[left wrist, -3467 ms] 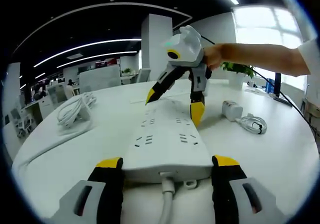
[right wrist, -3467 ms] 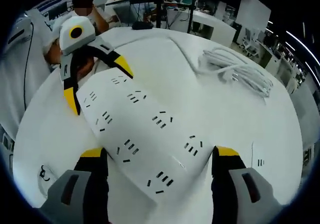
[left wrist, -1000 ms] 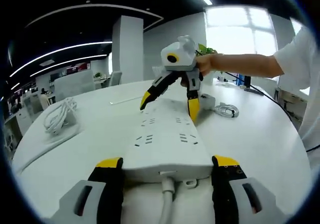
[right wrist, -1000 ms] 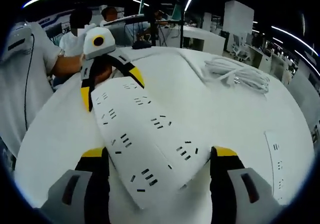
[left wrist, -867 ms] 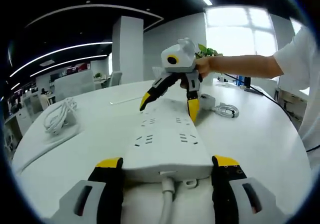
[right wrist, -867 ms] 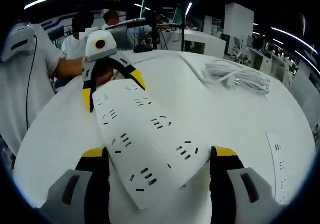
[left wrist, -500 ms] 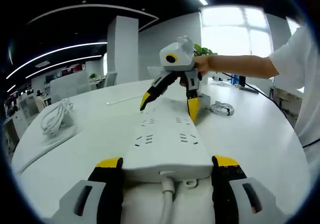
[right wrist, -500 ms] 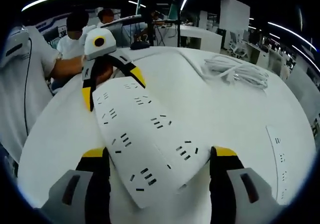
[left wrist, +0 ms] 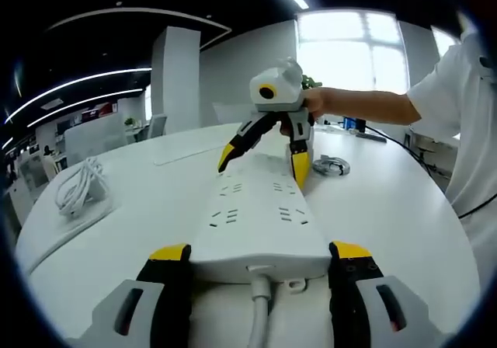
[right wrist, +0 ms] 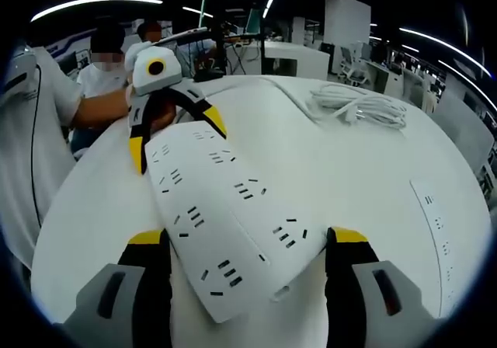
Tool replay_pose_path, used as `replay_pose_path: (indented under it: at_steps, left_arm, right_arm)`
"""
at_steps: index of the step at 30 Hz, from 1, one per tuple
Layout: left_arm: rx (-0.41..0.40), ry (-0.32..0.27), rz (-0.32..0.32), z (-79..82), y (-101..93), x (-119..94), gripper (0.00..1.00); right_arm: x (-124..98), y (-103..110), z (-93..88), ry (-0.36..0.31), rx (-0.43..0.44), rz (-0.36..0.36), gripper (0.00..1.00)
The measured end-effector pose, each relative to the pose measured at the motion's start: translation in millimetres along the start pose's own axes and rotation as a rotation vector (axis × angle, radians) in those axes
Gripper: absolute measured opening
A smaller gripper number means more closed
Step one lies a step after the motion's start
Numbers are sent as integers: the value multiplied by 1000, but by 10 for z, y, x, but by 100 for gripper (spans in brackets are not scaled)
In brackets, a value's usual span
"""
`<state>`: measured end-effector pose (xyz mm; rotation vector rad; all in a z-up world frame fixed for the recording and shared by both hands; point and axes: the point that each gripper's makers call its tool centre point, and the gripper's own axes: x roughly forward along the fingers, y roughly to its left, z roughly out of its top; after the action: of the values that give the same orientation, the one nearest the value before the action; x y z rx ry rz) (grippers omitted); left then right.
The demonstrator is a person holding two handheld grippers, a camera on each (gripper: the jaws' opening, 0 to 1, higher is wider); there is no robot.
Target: Straighten the power strip on the desk, plug the charger into it
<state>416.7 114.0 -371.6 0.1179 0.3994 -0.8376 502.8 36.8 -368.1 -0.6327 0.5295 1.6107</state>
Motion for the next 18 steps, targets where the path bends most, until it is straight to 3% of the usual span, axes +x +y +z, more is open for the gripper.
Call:
replay_pose_path:
  at_steps: [18]
  left_arm:
    - [18, -3, -49, 1, -23, -7, 72]
  right_arm:
    - [-21, 85, -10, -26, 28, -43, 80]
